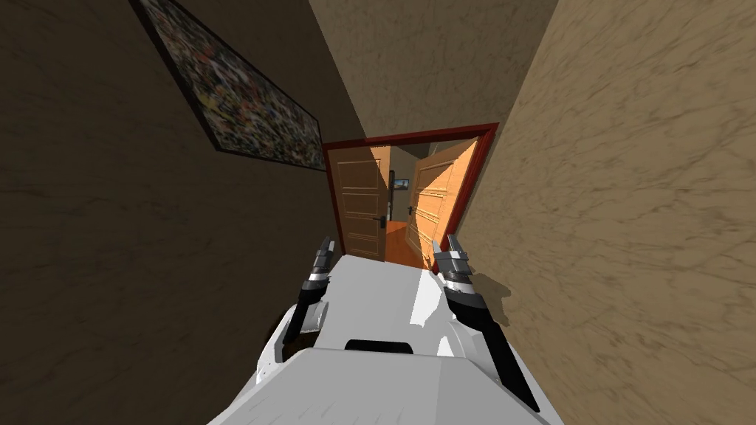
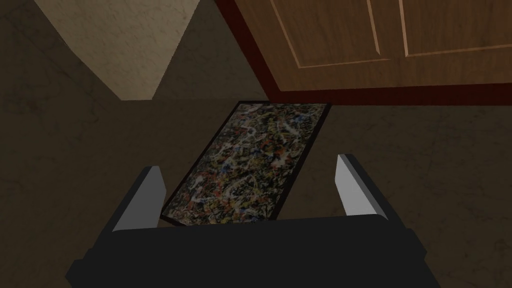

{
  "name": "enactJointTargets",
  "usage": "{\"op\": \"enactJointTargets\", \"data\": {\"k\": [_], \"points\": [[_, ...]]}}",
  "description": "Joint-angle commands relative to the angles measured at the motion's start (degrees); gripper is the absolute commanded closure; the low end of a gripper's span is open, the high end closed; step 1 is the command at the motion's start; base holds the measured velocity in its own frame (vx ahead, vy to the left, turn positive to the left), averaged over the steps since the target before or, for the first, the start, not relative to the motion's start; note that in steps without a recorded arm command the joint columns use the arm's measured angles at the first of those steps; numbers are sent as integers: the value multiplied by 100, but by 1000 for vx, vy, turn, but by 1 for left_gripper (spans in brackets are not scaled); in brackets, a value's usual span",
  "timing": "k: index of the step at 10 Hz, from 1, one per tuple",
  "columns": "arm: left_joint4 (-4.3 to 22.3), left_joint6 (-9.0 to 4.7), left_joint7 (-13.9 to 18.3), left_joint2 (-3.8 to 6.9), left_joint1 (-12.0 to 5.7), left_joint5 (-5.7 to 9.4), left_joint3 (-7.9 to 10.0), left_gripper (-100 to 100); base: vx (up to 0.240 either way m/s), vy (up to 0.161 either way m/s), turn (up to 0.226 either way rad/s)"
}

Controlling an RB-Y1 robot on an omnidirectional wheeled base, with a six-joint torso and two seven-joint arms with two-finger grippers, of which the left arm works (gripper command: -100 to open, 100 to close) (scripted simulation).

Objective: Push the door open

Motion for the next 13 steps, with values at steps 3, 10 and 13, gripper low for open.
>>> {"op": "enactJointTargets", "data": {"k": [3,10,13], "points": [[617,55,94,81,-381,40,21,-100,91,-21,-25],[1743,160,250,182,-1084,107,48,-100,86,-15,-27],[2139,196,304,210,-1328,130,57,-100,91,-26,-26]]}}
